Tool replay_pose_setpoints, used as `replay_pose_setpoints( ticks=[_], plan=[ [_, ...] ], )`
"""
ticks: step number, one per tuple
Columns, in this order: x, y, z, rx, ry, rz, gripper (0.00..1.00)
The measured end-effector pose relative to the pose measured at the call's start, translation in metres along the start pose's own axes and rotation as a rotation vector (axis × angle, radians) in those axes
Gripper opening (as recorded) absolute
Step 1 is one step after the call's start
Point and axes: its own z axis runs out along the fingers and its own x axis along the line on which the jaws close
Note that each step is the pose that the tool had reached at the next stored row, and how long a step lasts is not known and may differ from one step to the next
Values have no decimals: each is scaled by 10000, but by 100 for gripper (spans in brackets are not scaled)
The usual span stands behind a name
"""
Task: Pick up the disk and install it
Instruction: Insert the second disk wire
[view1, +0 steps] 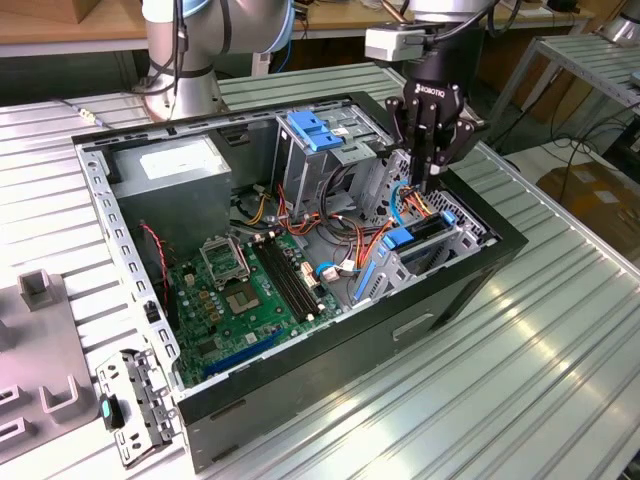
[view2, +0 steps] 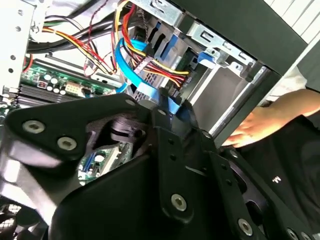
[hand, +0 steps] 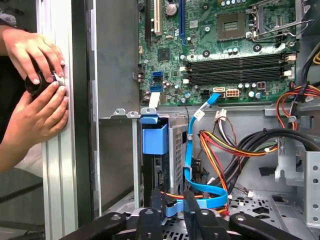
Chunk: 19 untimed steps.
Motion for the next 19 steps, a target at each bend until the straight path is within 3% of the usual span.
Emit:
replay_pose_setpoints(
  ticks=[1,2,3,4,5,6,8,10,13,16,19],
  plan=[
    [-3,0,7,2,65,-1,29],
    [-7,0,16,4,140,-1,35],
    [-10,1,25,5,161,-1,34],
    [-12,1,30,5,161,-2,20],
    [-14,1,34,5,161,-2,20],
    [-13,8,37,9,144,1,16],
    [-11,30,44,29,44,-24,16],
    [-6,66,53,59,-94,-59,16],
    [9,110,67,109,-226,-106,16],
    [18,138,80,144,-273,-139,16],
    [21,150,83,156,-284,-161,16]
  ],
)
